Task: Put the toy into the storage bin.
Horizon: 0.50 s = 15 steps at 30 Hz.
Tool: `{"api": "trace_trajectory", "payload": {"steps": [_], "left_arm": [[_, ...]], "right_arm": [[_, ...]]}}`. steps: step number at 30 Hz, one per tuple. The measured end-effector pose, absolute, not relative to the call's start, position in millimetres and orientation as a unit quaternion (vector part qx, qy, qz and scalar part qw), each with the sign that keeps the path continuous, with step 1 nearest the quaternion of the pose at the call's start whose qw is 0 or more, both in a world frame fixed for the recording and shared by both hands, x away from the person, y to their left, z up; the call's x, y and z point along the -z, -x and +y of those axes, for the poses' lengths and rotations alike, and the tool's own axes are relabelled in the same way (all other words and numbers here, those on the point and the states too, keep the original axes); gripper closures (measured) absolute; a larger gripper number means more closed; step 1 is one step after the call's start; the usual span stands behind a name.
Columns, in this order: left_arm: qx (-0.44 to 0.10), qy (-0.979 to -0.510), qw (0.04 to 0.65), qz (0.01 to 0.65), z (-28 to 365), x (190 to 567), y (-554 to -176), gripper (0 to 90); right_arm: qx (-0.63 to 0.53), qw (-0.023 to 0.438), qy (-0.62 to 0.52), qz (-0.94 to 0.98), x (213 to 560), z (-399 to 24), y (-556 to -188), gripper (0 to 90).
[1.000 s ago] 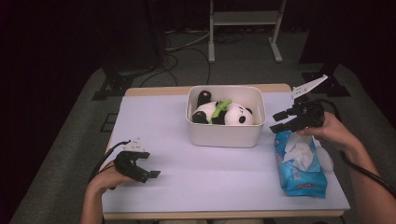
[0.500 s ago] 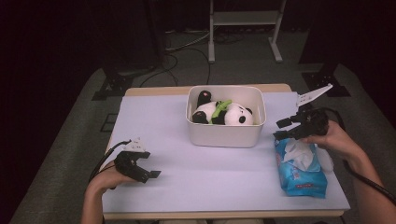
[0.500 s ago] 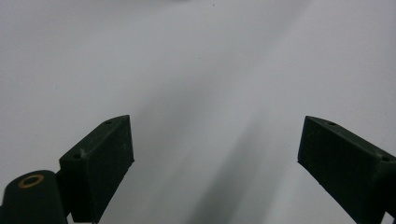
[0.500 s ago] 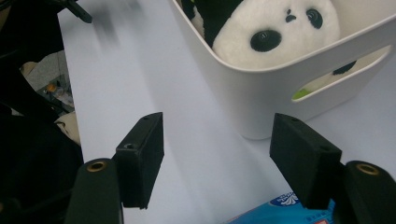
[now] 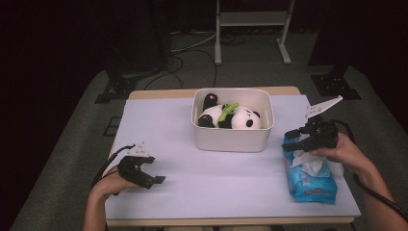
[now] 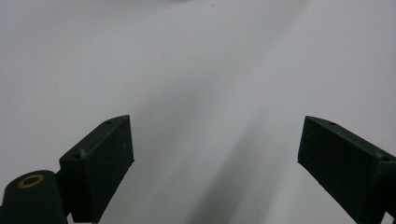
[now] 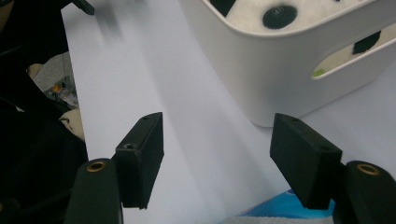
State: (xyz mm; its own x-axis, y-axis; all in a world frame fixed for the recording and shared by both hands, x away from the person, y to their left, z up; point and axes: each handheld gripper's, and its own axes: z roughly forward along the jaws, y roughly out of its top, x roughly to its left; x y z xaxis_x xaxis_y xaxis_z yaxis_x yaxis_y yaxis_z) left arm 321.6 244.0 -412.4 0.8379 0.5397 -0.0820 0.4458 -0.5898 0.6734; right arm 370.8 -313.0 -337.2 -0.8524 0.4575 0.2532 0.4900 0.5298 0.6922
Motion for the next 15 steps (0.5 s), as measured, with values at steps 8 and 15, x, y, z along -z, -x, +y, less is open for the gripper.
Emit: {"api": "trace_trajectory", "payload": {"steps": [8, 15], "left_arm": [[-0.065, -0.888, 0.358, 0.282, 245.4, 413.4, -322.1, 9.6], [-0.069, -0.886, 0.361, 0.283, 246.3, 413.1, -322.3, 9.6]], "right_arm": [[0.406, 0.022, 0.274, -0.872, 345.0, -315.8, -363.5, 33.6], [0.412, 0.020, 0.277, -0.868, 350.0, -319.6, -356.7, 33.5]]}}
